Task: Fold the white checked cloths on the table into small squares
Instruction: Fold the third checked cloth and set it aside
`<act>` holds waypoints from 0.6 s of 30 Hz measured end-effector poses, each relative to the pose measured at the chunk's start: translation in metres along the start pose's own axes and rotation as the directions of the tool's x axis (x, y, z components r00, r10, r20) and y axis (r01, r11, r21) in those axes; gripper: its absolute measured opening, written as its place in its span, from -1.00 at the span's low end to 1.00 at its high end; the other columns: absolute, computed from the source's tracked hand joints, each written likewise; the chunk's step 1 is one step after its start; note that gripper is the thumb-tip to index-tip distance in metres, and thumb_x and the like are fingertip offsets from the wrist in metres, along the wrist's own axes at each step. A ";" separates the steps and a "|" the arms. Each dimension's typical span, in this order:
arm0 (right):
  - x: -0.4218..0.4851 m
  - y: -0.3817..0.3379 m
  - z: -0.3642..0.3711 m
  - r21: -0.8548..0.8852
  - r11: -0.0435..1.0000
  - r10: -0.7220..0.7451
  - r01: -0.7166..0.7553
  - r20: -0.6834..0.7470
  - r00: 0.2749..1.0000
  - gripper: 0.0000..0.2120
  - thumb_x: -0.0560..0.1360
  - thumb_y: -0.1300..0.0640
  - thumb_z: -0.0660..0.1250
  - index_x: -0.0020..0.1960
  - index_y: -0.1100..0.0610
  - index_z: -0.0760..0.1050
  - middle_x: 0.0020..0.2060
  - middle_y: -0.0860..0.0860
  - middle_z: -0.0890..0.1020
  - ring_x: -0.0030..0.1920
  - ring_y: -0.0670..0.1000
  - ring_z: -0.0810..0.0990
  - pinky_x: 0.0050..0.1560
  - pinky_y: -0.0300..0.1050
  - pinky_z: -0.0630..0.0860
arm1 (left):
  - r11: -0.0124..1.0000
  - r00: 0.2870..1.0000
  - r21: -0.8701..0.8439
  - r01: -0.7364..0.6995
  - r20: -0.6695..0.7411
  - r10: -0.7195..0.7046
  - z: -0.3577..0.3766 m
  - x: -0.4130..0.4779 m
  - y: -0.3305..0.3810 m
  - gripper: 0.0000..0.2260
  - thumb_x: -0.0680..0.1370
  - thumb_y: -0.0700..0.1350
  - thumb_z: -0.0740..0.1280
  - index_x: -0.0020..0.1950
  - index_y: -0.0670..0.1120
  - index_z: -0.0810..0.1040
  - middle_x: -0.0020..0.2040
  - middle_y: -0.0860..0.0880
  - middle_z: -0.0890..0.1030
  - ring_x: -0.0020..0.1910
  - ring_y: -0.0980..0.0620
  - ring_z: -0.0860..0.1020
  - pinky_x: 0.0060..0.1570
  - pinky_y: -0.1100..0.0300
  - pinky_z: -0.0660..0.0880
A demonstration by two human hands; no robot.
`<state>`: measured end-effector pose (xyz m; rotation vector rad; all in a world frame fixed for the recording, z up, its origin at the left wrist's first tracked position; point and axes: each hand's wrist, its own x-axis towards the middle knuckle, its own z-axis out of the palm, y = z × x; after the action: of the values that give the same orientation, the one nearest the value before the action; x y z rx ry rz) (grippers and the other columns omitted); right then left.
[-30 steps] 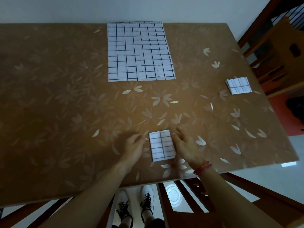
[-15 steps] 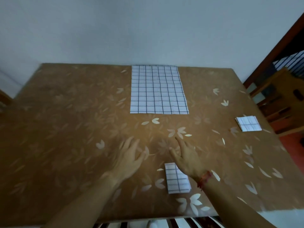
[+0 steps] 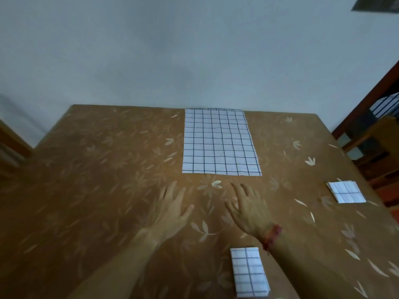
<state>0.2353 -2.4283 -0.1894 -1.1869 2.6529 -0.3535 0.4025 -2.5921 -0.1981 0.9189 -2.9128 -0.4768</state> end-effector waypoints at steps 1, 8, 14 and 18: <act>0.007 0.002 0.003 -0.008 1.000 0.003 -0.003 0.001 1.000 -0.53 0.59 -0.17 0.12 0.45 -0.04 0.22 0.35 0.00 0.39 0.31 0.10 0.39 0.27 0.07 0.36 | 1.000 1.000 0.006 -0.001 0.008 0.001 0.003 0.009 -0.001 -0.50 0.57 0.20 0.13 0.47 0.05 0.27 0.51 -0.05 0.17 0.48 -0.07 0.13 0.35 0.05 0.25; 0.069 0.028 0.032 -0.064 0.997 0.050 -0.047 0.051 0.997 -0.54 0.55 -0.17 0.12 0.41 -0.09 0.22 0.27 -0.03 0.42 0.21 0.07 0.43 0.19 0.01 0.37 | 0.996 0.997 0.085 -0.041 0.064 0.035 0.042 0.084 -0.012 -0.61 0.57 0.21 0.11 0.32 0.06 0.38 0.44 -0.05 0.25 0.37 -0.09 0.26 0.30 -0.05 0.31; 0.118 0.052 0.056 -0.138 0.982 0.145 -0.127 0.128 0.981 -0.42 0.55 -0.19 0.13 0.50 -0.02 0.11 0.44 0.12 0.26 0.41 0.16 0.29 0.36 0.08 0.27 | 1.000 0.996 0.026 0.004 0.086 -0.006 0.077 0.144 -0.016 -0.55 0.60 0.17 0.09 0.46 0.04 0.29 0.52 -0.04 0.14 0.48 -0.03 0.09 0.32 0.00 0.25; 0.143 0.068 0.076 -0.148 0.980 0.149 -0.133 0.102 0.984 -0.42 0.55 -0.22 0.11 0.48 -0.01 0.12 0.44 0.16 0.24 0.43 0.17 0.23 0.36 0.12 0.27 | 0.999 0.991 0.041 -0.017 0.131 0.012 0.098 0.162 -0.016 -0.55 0.61 0.15 0.07 0.47 0.02 0.27 0.53 -0.09 0.11 0.50 -0.07 0.01 0.38 -0.01 0.16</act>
<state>0.1163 -2.5020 -0.2958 -1.0149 2.6807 -0.0734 0.2645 -2.6700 -0.3036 0.9039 -3.0559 -0.4949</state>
